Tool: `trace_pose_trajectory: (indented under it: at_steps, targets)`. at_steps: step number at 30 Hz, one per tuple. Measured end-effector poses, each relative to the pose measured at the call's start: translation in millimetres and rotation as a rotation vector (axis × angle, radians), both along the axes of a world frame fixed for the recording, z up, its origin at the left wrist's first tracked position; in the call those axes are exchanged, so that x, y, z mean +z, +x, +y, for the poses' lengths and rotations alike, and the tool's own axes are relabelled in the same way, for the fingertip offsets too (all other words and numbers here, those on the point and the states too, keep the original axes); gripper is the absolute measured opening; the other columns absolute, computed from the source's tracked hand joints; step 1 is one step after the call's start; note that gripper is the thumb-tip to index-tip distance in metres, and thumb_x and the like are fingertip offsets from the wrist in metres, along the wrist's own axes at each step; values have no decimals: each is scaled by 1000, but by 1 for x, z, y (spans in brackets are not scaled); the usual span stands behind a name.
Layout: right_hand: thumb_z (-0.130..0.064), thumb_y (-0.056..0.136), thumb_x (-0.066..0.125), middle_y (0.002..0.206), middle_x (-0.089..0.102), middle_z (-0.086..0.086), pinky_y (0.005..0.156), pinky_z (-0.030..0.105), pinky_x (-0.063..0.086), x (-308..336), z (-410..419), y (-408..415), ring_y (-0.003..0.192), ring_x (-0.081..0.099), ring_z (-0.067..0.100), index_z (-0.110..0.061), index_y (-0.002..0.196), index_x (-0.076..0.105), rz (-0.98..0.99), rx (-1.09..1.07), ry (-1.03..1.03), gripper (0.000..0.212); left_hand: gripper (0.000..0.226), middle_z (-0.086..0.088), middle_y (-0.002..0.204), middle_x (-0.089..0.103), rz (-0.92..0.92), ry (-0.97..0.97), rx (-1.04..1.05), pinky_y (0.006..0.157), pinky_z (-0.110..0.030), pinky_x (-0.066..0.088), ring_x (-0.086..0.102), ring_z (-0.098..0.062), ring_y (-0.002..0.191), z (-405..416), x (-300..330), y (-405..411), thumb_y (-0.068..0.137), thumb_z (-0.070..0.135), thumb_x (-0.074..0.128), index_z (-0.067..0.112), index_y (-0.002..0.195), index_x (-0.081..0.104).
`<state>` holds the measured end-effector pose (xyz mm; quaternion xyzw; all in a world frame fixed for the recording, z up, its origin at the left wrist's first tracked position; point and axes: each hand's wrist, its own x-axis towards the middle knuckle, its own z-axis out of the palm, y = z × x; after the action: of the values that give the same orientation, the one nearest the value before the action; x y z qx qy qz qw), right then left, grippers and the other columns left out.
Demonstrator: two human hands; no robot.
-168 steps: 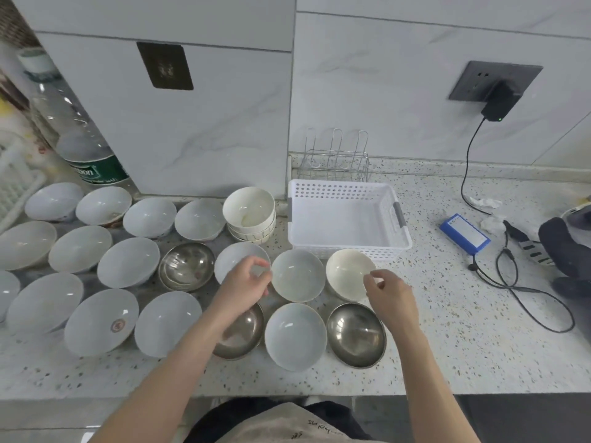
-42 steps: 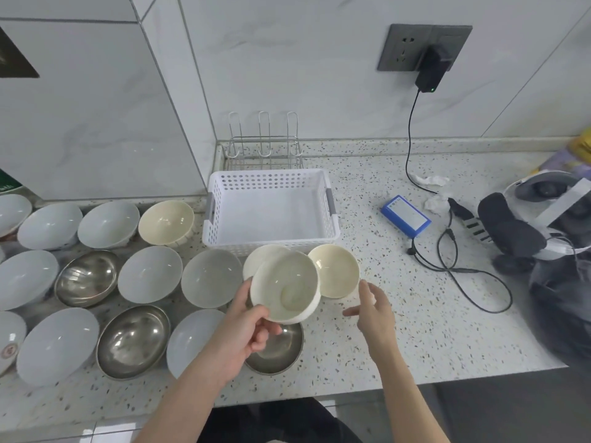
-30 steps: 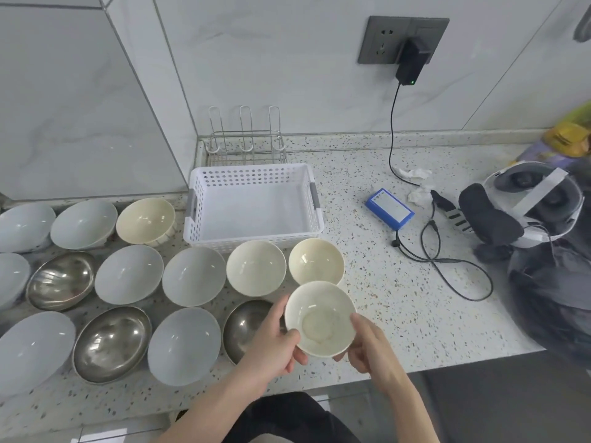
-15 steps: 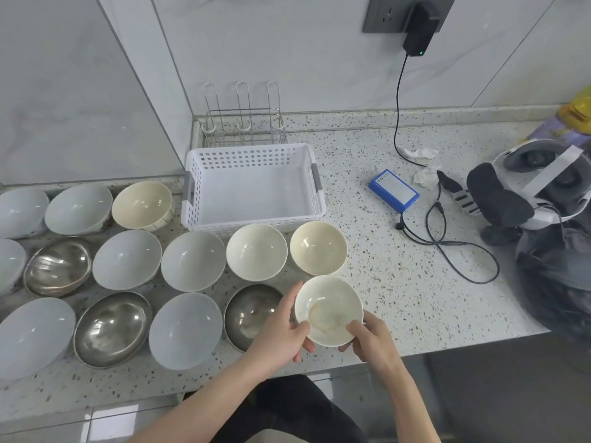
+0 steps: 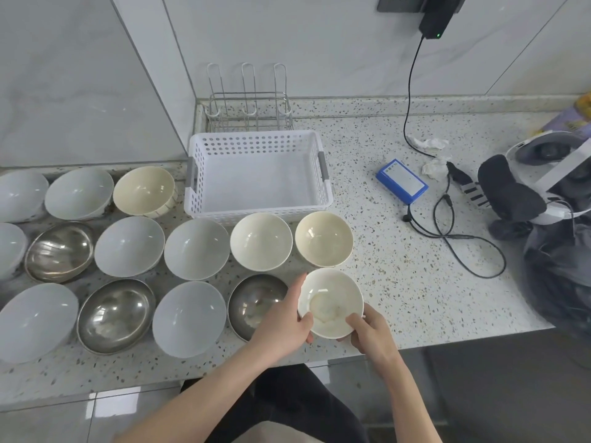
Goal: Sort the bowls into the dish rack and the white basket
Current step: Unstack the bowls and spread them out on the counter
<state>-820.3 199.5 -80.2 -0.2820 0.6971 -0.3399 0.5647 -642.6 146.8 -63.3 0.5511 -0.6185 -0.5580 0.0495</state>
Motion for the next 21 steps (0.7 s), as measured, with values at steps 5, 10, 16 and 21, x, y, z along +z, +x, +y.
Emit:
trace_pose_trajectory:
  at_steps: [5, 10, 16, 21]
  targets:
    - [-25, 74, 53, 47, 53, -10, 42, 16, 34, 1, 0, 0, 41, 45, 3, -15, 94, 63, 27, 26, 42, 25, 76, 12, 76, 71, -17, 22, -38, 57, -9, 43, 67, 6, 68, -1, 5, 1, 94, 25, 49, 48, 150, 3]
    - [-45, 93, 54, 73, 65, -11, 56, 24, 44, 7, 4, 2, 50, 59, 3, -27, 116, 57, 245, 135, 108, 29, 84, 8, 65, 72, -30, 71, -122, 52, -17, 41, 56, 8, 48, 0, 8, 4, 94, 30, 45, 43, 152, -14]
    - [-64, 94, 32, 89, 73, 5, 83, 40, 40, 30, 5, 3, 91, 62, 13, -29, 147, 34, 605, 109, 177, 64, 72, 11, 74, 76, 119, 78, 15, 59, -19, 41, 53, 10, 49, 1, 18, 41, 95, 34, 45, 38, 154, 4]
    - [-36, 97, 45, 95, 70, 6, 70, 37, 39, 67, -15, 52, 82, 58, 31, -17, 151, 23, 1011, -84, 4, 61, 48, 10, 76, 75, 241, 14, 167, 52, -16, 45, 57, -2, 51, 3, 35, 115, 98, 32, 47, 36, 144, 32]
